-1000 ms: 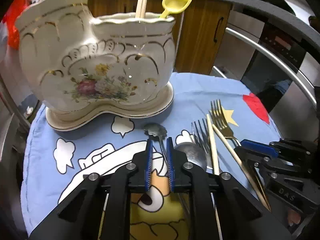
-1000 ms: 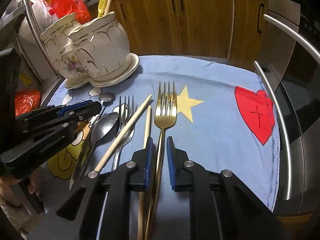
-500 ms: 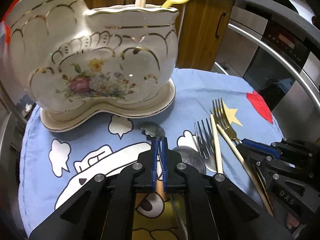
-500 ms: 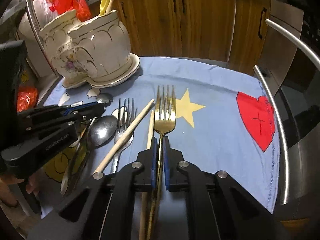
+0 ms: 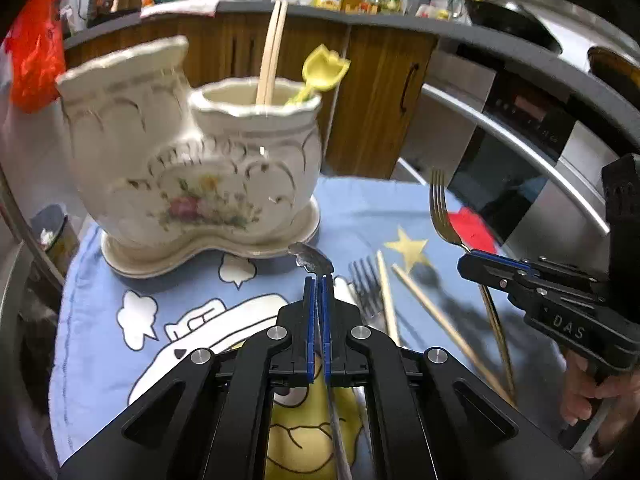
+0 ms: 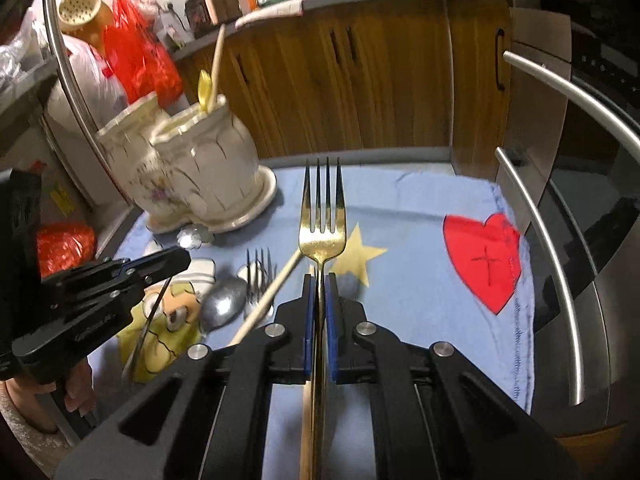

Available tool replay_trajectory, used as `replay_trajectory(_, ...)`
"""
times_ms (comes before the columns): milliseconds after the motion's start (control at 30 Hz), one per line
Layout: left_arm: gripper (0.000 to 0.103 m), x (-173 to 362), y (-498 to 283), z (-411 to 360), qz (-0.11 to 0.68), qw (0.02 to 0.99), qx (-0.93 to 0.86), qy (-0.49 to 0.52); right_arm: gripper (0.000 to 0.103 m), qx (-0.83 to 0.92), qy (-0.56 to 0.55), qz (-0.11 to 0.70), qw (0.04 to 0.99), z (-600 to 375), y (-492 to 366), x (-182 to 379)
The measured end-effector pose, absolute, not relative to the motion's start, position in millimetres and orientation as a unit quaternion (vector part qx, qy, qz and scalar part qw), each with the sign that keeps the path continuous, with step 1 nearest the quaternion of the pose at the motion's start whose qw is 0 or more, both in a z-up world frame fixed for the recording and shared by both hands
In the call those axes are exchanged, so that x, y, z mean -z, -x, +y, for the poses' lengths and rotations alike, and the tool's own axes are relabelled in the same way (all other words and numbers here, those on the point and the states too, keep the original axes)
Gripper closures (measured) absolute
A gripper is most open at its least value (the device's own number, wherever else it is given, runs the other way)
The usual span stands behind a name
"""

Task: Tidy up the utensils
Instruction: 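Grasp a metal spoon handle with the left tool while the right tool grasps a gold fork, then lift the spoon with the left tool while the right tool carries the gold fork to the holder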

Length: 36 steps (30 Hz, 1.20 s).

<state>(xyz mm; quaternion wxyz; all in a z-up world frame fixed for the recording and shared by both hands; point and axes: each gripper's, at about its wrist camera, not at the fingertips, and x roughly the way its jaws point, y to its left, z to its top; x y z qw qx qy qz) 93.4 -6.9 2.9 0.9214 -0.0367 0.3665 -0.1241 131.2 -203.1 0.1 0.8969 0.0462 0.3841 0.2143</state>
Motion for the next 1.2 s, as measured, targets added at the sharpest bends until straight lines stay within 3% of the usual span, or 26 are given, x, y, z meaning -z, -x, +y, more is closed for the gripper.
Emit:
replay_trajectory(833, 0.100, -48.3, -52.6, 11.8, 0.278, 0.948, 0.150, 0.039, 0.098, -0.229, -0.052, 0.213, 0.948, -216.0, -86.0, -61.3)
replay_trajectory(1200, 0.100, -113.4, -41.8, 46.6, 0.181, 0.974, 0.132, 0.040, 0.098, -0.250, -0.049, 0.209, 0.944, -194.4, -88.2, -87.3)
